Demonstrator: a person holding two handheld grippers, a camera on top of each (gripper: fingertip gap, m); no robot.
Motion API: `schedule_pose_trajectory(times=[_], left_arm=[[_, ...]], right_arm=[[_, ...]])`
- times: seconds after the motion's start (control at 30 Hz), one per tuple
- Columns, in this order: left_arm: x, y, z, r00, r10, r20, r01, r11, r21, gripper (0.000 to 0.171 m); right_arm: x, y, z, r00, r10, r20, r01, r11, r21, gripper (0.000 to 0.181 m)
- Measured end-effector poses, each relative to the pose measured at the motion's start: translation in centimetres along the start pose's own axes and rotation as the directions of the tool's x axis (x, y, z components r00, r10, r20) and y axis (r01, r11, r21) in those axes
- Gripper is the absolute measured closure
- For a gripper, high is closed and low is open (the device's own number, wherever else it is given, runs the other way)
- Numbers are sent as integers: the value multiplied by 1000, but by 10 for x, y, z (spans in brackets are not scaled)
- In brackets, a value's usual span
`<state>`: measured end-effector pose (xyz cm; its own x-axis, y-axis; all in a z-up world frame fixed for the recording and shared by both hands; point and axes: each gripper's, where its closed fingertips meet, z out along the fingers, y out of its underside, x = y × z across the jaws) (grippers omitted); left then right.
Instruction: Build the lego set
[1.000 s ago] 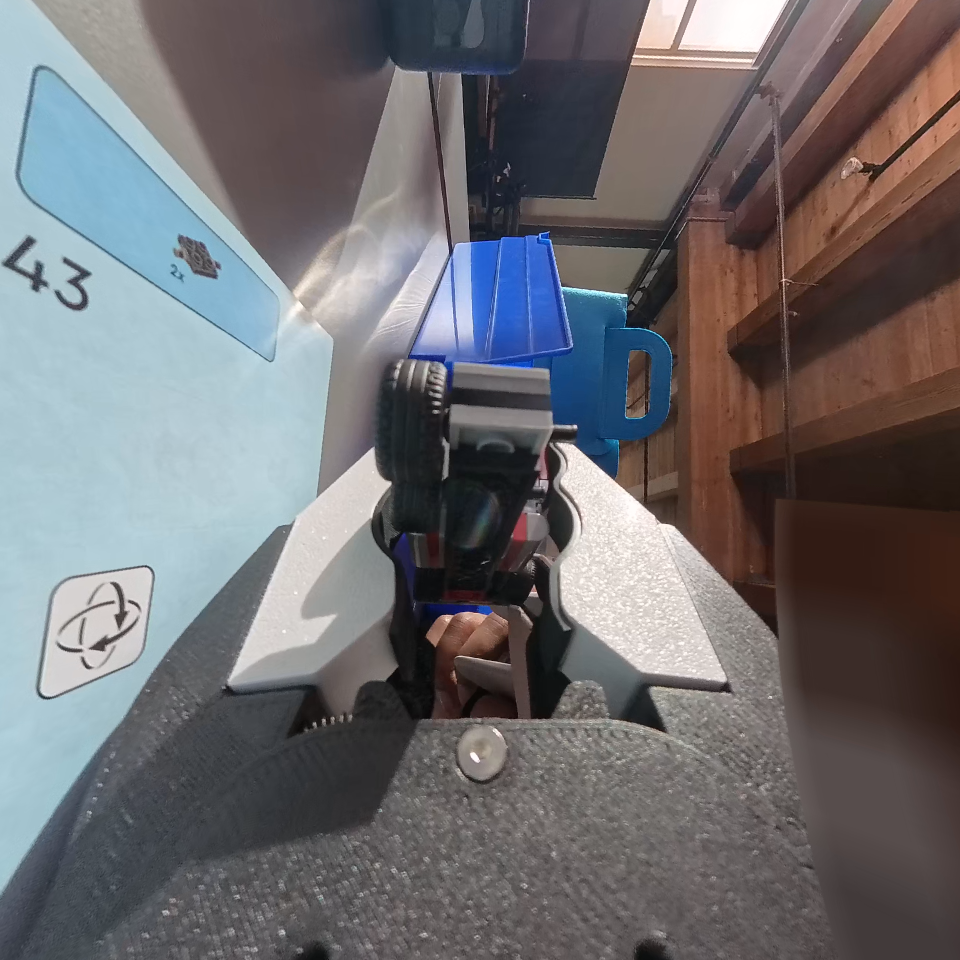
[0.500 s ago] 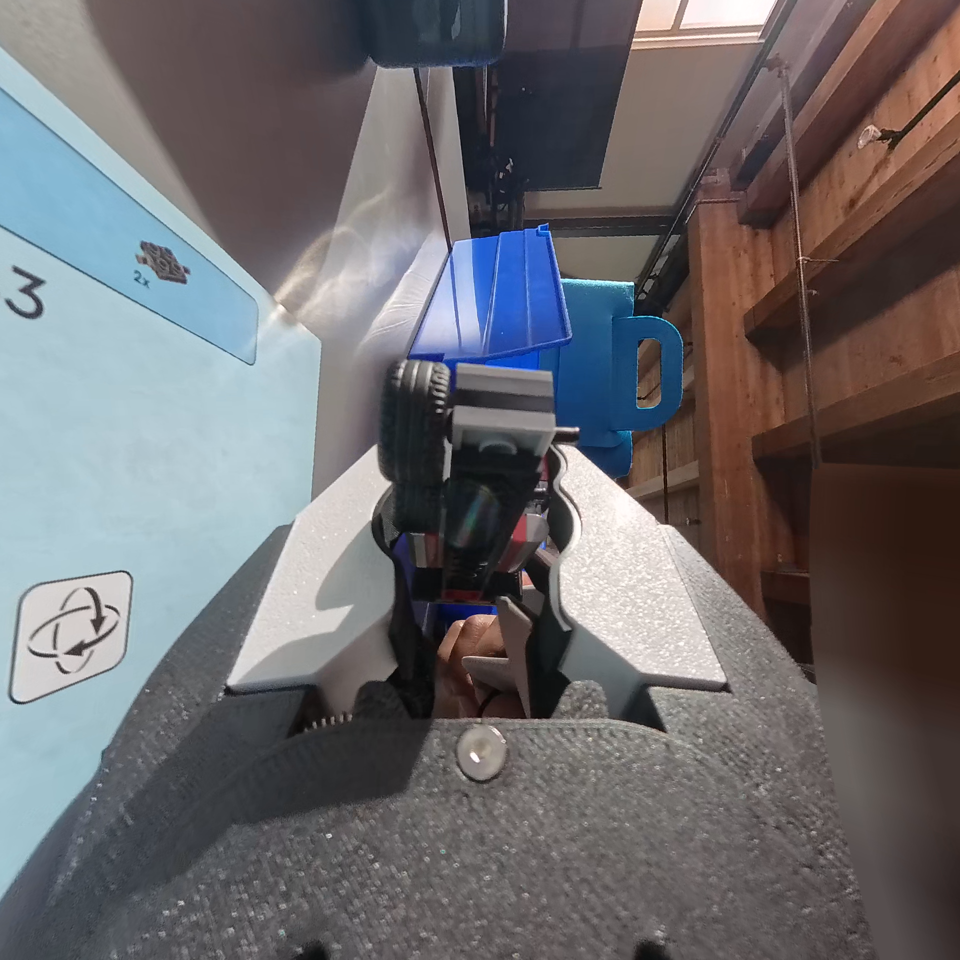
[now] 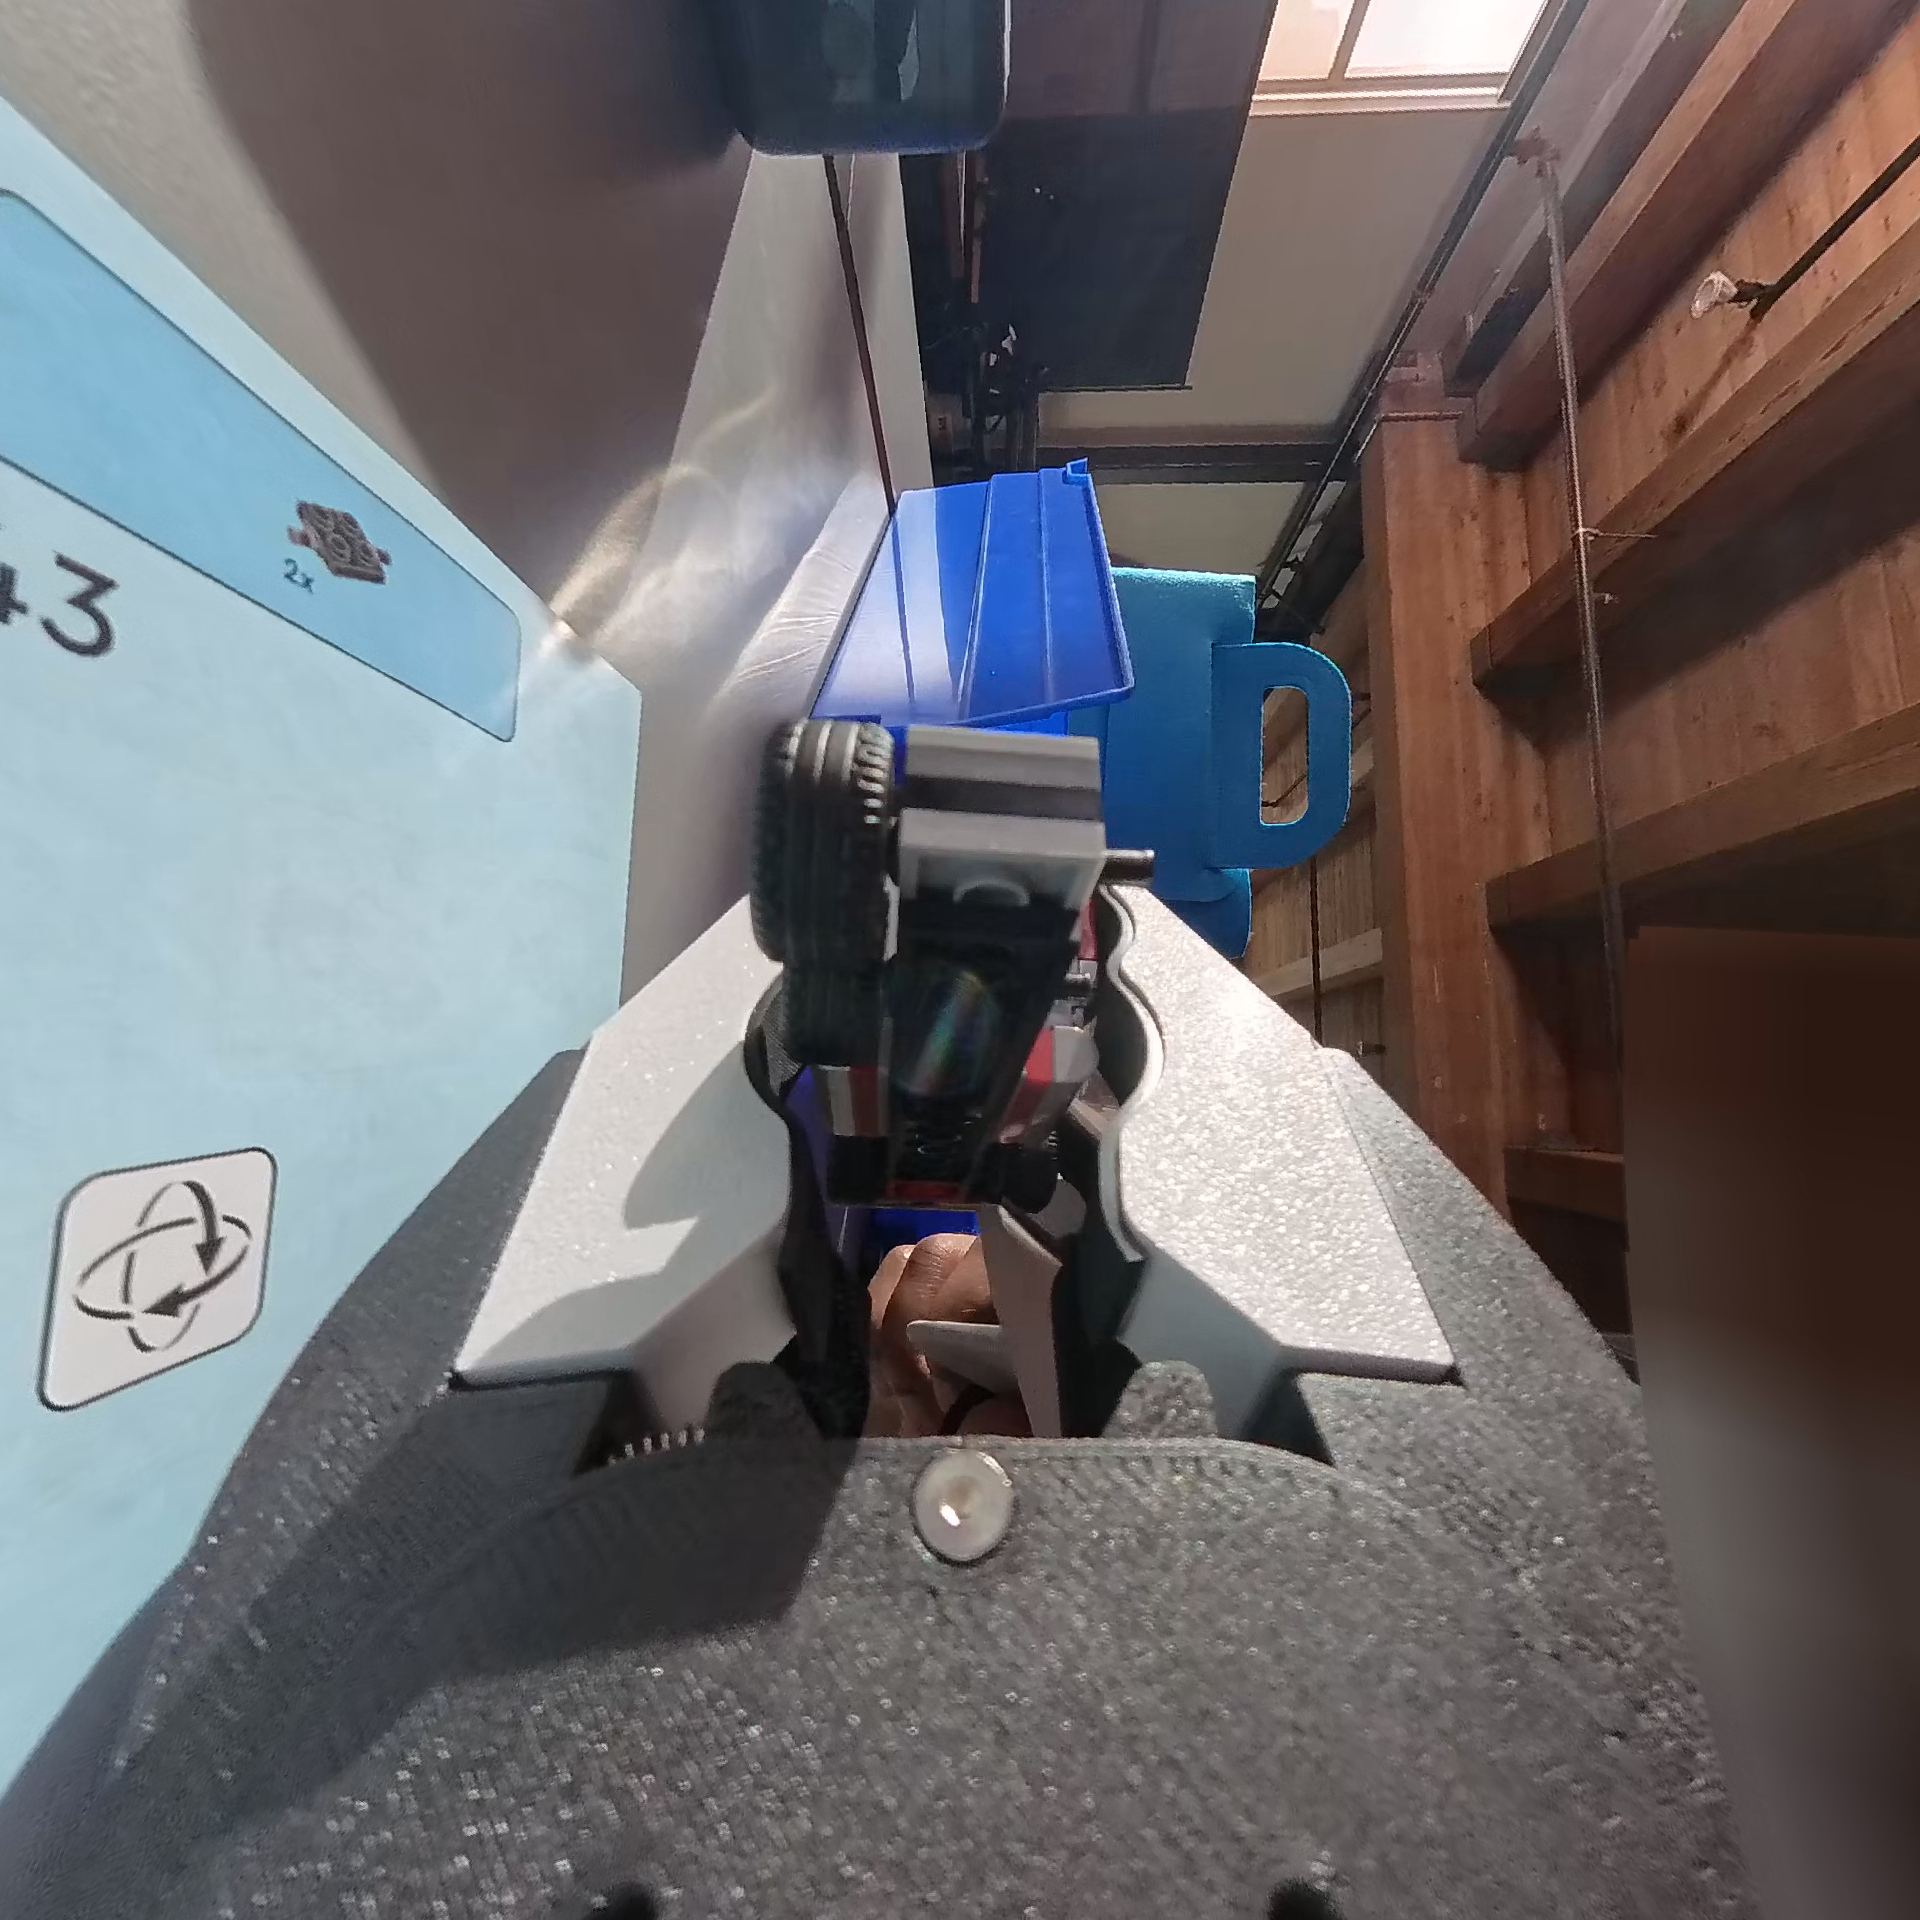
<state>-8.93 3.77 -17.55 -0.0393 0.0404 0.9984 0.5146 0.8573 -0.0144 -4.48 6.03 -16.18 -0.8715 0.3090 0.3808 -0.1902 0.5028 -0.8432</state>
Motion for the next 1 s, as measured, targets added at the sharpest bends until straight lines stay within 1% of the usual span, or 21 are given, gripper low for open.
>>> schedule_pose_trajectory(times=[0.17, 0.23, 0.3, 0.37, 0.4, 0.43, 0.47, 0.53, 0.6, 0.63, 0.73, 0.83, 0.9, 1.0], left_arm=[[1, 0, 0, 1000, -2, -4, 2, 1000, 1, 118], [1, -1, 0, 1000, -3, -6, 3, 1000, 2, 118], [2, -2, -1, 1000, -9, -17, 9, 1000, 9, 118], [4, -5, -2, 999, -19, -34, 19, 1000, 20, 118], [5, -6, -2, 999, -19, -43, 21, 999, 25, 118], [6, -8, -3, 998, -22, -52, 24, 999, 31, 118], [7, -9, -3, 998, -23, -56, 25, 999, 34, 118], [8, -10, -4, 998, -15, -56, 17, 999, 37, 118], [9, -11, -4, 998, -13, -60, 16, 999, 40, 118], [9, -11, -5, 998, -14, -62, 16, 999, 40, 119], [12, -10, -5, 997, -11, -76, 15, 999, 42, 119], [16, -10, -6, 995, -1, -101, 5, 999, 44, 119], [20, -10, -6, 993, 17, -120, -12, 999, 47, 119], [26, -9, -6, 989, 51, -141, -44, 998, 48, 119]], right_arm=[[0, -2, -1, 1000, 1, -2, -1, 1000, 15, 153], [2, -4, -2, 1000, 23, -3, -23, 999, 26, 151], [6, -4, -4, 994, 106, 2, -106, 994, 32, 149], [12, -3, -7, 967, 252, 24, -253, 966, 49, 143], [15, -3, -9, 937, 346, 47, -349, 935, 60, 139], [17, -4, -11, 890, 449, 79, -455, 888, 73, 136], [19, -4, -14, 826, 551, 120, -561, 824, 82, 132], [21, -7, -18, 675, 707, 209, -733, 674, 90, 125], [23, -4, -18, 550, 797, 247, -831, 550, 77, 121], [22, -1, -16, 489, 833, 260, -868, 493, 55, 115], [14, 3, -9, 292, 902, 319, -949, 315, -21, 103], [8, 2, -5, 124, 914, 386, -982, 169, -85, 100], [5, 1, -3, 43, 909, 415, -988, 102, -120, 99], [3, 1, -2, -30, 897, 441, -988, 40, -148, 100]])
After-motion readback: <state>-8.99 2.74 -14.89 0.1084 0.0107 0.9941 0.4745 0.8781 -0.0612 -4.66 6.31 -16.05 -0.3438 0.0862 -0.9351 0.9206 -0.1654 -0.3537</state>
